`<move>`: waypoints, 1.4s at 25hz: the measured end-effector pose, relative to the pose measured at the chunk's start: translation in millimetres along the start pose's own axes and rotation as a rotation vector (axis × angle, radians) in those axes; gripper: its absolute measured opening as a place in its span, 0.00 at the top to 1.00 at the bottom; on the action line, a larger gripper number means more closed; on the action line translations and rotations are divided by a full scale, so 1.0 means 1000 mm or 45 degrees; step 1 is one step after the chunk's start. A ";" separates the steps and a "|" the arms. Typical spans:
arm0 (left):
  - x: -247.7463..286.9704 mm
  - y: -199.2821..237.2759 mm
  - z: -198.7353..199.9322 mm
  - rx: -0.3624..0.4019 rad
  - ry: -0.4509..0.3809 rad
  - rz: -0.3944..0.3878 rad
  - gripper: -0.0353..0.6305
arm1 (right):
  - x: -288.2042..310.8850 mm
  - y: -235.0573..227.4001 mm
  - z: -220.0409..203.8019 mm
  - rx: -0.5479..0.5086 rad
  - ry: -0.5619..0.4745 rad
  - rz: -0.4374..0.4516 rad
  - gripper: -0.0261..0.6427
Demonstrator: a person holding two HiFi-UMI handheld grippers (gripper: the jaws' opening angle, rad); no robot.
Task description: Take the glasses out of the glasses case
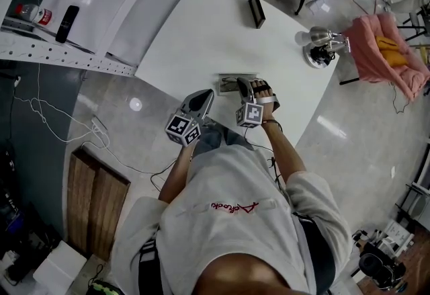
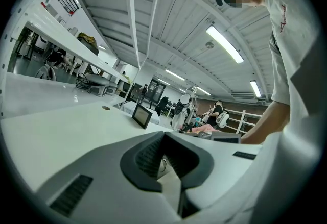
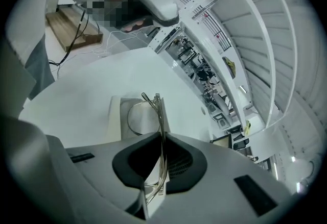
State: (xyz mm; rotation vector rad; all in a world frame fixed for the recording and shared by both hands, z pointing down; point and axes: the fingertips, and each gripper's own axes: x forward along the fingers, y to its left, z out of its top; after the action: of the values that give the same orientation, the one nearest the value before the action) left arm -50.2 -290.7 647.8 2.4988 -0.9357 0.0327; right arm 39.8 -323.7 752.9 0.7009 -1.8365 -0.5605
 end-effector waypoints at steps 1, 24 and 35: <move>0.001 -0.001 0.000 0.002 0.000 -0.003 0.91 | -0.003 -0.003 0.003 0.017 -0.016 -0.019 0.94; 0.014 -0.021 0.027 0.088 -0.045 -0.030 0.91 | -0.082 -0.091 0.027 1.647 -0.840 0.000 0.94; 0.032 -0.040 0.035 0.140 -0.046 0.001 0.91 | -0.111 -0.101 0.012 1.651 -0.951 -0.014 0.94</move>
State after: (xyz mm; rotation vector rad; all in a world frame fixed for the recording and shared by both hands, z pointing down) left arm -6.0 -299.2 606.1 2.6082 -0.9736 0.0403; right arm 81.3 -319.1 608.1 1.4502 -2.8444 0.5798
